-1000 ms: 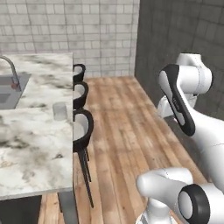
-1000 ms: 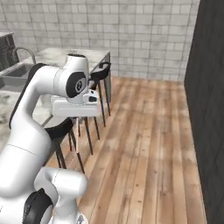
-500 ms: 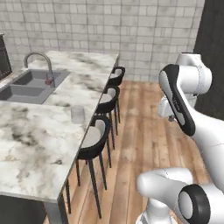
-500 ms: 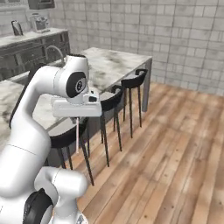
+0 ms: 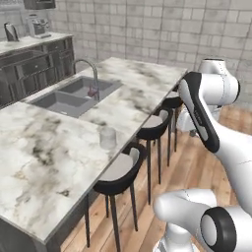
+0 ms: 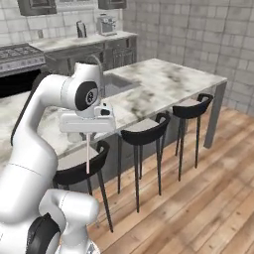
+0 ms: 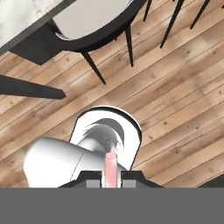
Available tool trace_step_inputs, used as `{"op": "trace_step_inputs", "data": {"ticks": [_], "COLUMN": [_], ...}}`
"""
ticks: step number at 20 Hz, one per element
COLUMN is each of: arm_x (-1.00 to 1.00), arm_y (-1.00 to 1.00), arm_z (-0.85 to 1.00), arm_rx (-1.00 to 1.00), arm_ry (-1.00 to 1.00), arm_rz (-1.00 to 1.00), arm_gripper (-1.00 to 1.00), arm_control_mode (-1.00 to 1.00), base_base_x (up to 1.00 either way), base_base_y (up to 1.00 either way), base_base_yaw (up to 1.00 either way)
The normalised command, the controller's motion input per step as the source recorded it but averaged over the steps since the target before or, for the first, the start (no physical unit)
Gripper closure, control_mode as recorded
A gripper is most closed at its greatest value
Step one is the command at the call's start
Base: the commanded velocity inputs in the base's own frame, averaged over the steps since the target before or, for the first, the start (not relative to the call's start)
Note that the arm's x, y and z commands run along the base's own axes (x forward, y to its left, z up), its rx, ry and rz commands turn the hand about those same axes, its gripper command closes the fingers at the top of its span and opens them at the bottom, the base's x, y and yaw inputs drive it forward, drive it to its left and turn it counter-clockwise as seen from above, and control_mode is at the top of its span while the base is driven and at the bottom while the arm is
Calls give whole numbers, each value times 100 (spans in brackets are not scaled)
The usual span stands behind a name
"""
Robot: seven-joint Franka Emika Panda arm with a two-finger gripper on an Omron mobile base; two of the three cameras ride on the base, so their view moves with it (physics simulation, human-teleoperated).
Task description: Take a straw from the drawer in front and place it inside the glass cup on the dining counter.
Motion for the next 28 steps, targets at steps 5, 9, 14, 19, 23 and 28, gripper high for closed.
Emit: {"op": "trace_step_inputs", "data": {"ticks": [5,9,14,19,23,28], "arm_x": [0,0,0,0,0,0], "arm_y": [0,0,0,0,0,0], "arm_z": [0,0,0,0,0,0], "arm_rx": [0,0,0,0,0,0], "arm_ry": [0,0,0,0,0,0], "arm_rz": [0,0,0,0,0,0], "arm_gripper": [100,100,100,100,100,100], "arm_control_mode": [100,100,100,100,100,100], "base_base_x": [40,35,30,20,19,49], "base_base_y": [-62,-63,-58,-33,-16,-20], "base_base_yaw": [54,54,55,53,51,40]}}
